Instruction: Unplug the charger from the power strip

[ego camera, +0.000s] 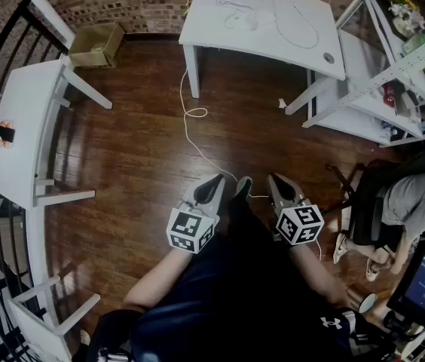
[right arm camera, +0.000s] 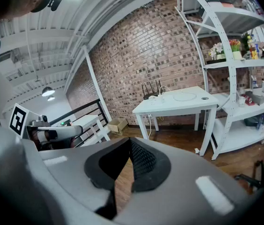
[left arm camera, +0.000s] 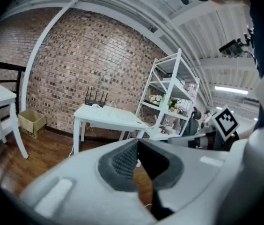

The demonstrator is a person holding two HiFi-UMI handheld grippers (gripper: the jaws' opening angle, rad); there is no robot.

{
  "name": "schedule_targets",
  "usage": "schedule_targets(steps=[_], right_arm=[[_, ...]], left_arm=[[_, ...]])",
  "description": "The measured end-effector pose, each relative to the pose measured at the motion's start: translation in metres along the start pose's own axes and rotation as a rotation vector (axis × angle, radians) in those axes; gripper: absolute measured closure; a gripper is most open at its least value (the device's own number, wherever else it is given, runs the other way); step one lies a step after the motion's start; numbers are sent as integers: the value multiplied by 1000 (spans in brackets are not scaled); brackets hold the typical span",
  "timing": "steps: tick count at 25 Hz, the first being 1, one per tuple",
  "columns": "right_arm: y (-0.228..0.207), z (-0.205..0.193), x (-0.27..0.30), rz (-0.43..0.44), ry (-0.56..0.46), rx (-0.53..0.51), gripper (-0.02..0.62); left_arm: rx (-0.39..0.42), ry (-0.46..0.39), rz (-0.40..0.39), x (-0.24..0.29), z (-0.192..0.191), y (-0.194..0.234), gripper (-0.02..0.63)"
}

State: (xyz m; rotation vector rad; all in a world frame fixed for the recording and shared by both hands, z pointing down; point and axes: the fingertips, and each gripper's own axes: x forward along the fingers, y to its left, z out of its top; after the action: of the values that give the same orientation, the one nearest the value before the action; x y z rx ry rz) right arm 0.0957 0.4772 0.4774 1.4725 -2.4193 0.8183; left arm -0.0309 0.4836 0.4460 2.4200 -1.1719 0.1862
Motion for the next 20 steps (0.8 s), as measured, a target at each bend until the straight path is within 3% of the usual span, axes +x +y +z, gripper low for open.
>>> schedule_targets(steps=[10,20], right_arm=[[-84,95,72,56,-70,41,584],[-136,135,113,-10,-94,40,584]], left_arm=[[73,-44,68,103,91,21,601],[68,-35,42,176,121,55,601]])
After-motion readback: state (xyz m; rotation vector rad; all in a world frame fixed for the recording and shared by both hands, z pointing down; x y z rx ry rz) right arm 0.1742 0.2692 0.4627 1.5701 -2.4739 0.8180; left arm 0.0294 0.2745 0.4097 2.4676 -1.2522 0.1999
